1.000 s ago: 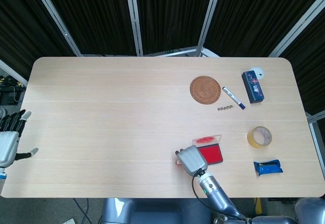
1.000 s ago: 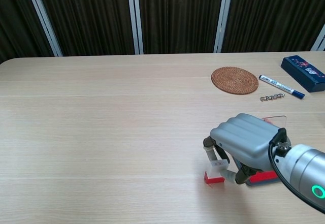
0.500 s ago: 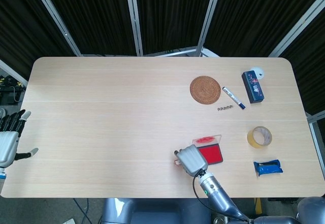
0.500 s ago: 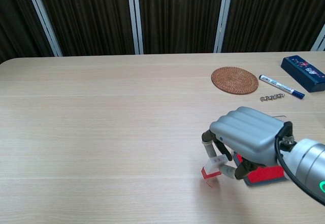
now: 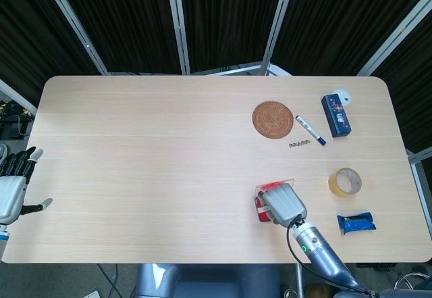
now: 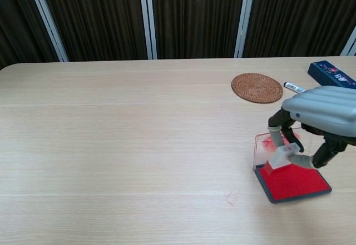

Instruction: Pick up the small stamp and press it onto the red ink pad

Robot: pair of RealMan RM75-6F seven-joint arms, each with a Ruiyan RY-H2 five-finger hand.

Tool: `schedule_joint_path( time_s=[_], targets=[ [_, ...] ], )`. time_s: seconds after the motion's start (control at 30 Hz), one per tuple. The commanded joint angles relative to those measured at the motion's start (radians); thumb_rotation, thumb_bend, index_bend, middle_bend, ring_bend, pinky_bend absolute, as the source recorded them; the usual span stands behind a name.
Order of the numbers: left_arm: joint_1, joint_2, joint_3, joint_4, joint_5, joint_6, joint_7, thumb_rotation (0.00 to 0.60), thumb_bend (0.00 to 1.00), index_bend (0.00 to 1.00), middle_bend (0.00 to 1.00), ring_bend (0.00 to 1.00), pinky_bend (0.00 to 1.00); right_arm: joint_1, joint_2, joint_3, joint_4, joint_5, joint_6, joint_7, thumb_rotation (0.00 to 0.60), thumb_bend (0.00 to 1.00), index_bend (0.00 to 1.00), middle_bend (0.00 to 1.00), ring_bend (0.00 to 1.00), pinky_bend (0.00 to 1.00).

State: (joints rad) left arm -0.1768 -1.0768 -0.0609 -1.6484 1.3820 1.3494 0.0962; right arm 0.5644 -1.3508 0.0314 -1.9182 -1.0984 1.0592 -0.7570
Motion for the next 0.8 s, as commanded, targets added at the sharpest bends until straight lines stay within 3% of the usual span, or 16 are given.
schedule_joint_path(
  time_s=[0.03, 0.4, 0.8],
  targets=[
    [0.001, -0.001, 0.003, -0.004, 0.005, 0.002, 0.004, 0.6, 0.0, 0.0, 0.0, 0.0, 0.0, 0.004, 0.04, -0.004, 0.017, 0.036, -0.045, 0.064, 0.6, 0.53, 0.56, 0.61, 0.94, 1.0],
    [-0.001, -0.009, 0.004, -0.004, 0.001, -0.001, 0.021, 0.6, 0.0, 0.0, 0.0, 0.0, 0.0, 0.003, 0.036, -0.008, 0.131, 0.019, -0.098, 0.22, 0.6, 0.56, 0.57, 0.62, 0.94, 1.0],
    [-0.002, -0.011, 0.002, 0.004, -0.007, -0.005, 0.018, 0.6, 0.0, 0.0, 0.0, 0.0, 0.0, 0.012, -0.026, -0.021, 0.216, 0.028, -0.104, 0.23, 0.6, 0.57, 0.58, 0.63, 0.94, 1.0]
  ],
)
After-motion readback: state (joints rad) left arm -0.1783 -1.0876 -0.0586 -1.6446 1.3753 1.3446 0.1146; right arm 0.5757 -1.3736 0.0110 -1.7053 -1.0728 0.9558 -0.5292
